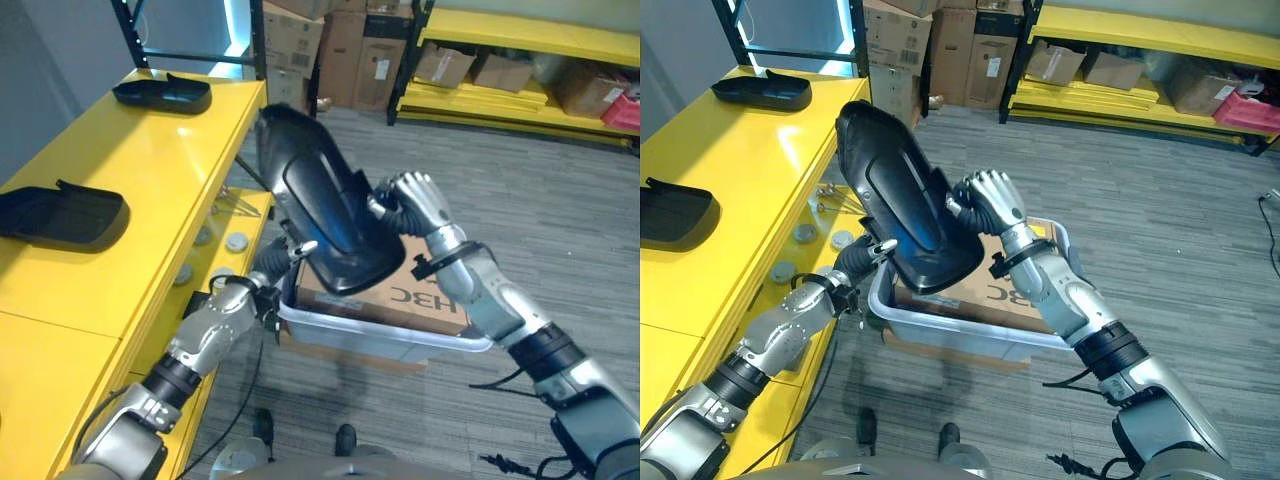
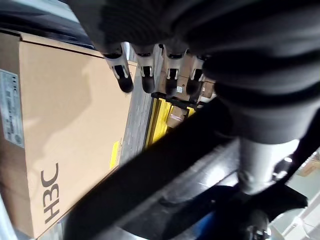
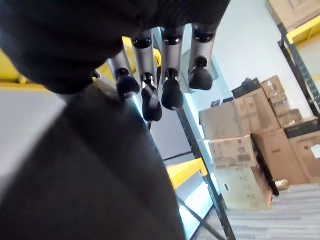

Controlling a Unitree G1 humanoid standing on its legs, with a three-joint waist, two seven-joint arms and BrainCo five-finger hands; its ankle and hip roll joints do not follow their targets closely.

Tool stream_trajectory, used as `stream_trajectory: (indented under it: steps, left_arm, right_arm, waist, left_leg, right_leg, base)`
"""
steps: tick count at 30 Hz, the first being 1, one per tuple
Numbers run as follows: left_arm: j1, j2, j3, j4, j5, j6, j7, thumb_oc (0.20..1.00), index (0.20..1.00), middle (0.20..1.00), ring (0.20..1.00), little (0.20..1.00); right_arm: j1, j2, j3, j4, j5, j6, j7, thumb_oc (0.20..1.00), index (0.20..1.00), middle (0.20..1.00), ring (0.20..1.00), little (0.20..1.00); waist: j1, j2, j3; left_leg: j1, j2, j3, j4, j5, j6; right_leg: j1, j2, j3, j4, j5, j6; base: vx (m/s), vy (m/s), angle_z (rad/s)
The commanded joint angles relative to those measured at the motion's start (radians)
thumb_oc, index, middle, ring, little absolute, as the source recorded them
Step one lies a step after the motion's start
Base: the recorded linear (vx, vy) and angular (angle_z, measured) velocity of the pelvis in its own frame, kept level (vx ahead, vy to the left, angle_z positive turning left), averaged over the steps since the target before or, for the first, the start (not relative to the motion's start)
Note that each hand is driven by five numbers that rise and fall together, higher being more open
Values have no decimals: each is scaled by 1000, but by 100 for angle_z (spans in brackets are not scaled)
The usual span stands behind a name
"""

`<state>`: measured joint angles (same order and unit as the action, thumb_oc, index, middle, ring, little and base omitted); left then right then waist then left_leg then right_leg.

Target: Move parts from the plastic box to the shelf.

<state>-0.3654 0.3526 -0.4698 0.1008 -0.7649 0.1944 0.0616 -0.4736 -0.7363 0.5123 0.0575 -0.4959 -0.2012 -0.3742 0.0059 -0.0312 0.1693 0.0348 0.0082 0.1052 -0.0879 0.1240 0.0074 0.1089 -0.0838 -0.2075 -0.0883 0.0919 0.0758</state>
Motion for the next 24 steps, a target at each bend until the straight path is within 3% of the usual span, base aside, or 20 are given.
stream_trajectory:
  steps: [1, 7, 10, 14, 15, 16, 19, 21, 24]
  left_arm:
    - [-78, -65, -15, 0, -33, -100, -32, 200, 200, 200, 200, 200]
    - [-80, -84, -51, -6, -59, -137, -96, 200, 200, 200, 200, 200]
    - [-81, -99, -64, -14, -80, -178, -65, 200, 200, 200, 200, 200]
    - [-71, -101, -43, -20, 56, -328, 50, 200, 200, 200, 200, 200]
    - [-66, -89, -30, -29, 157, -361, 92, 200, 200, 200, 200, 200]
    - [-58, -76, -20, -40, 227, -381, 124, 200, 200, 200, 200, 200]
    - [-20, -18, 26, -72, 387, -450, 216, 200, 200, 200, 200, 200]
    - [37, 55, 100, -111, 555, -524, 332, 200, 200, 200, 200, 200]
    - [71, 95, 149, -136, 651, -558, 390, 200, 200, 200, 200, 200]
  right_arm:
    - [-14, 73, 67, -62, 46, -115, -7, 200, 200, 200, 200, 200]
    - [-5, 144, 106, -74, 86, -119, -29, 200, 200, 200, 200, 200]
    - [-3, 182, 132, -86, 121, -102, -23, 200, 200, 200, 200, 200]
    - [39, 233, 145, -89, 212, -70, -24, 200, 200, 200, 200, 200]
    - [58, 245, 141, -89, 248, -54, -33, 511, 511, 511, 511, 511]
    - [77, 253, 131, -89, 278, -44, -48, 1000, 1000, 1000, 1000, 1000]
    - [166, 253, 75, -93, 396, -60, -70, 1000, 1000, 1000, 1000, 1000]
    - [286, 248, 1, -91, 520, -98, -81, 1000, 1000, 1000, 1000, 1000]
    - [356, 248, -50, -79, 586, -99, -52, 1000, 1000, 1000, 1000, 1000]
  waist:
    - [23, -12, -34]
    - [25, -10, -31]
    - [26, -8, -30]
    - [31, -8, -28]
    - [33, -8, -28]
    - [35, -8, -27]
    - [35, -7, -24]
    - [26, -1, -19]
    - [13, 3, -18]
  left_leg:
    - [84, 1, -13, 1, -175, -1]
    - [82, -1, -13, 1, -176, 1]
    - [82, -3, -13, 1, -178, 2]
    - [83, -3, -15, 1, -177, 3]
    - [83, -3, -17, 1, -177, 3]
    - [83, -4, -20, 1, -176, 4]
    - [81, -3, -24, 1, -174, 2]
    - [79, 1, -22, 1, -172, 1]
    - [80, 4, -17, 1, -170, 0]
  right_leg:
    - [28, -22, -38, 1, -90, 45]
    - [24, -23, -36, 1, -87, 44]
    - [23, -25, -36, 2, -88, 44]
    - [23, -26, -35, 3, -89, 40]
    - [24, -27, -36, 2, -89, 40]
    - [25, -26, -34, 2, -89, 38]
    - [25, -25, -37, 4, -90, 38]
    - [24, -25, -34, 7, -93, 38]
    - [23, -24, -31, 9, -95, 37]
  base:
    - [0, 0, 0]
    - [0, 0, 0]
    - [0, 0, 0]
    - [0, 0, 0]
    - [11, -34, 0]
    - [4, -37, 0]
    - [-10, -33, 4]
    - [-18, -22, 8]
    - [-4, -1, 1]
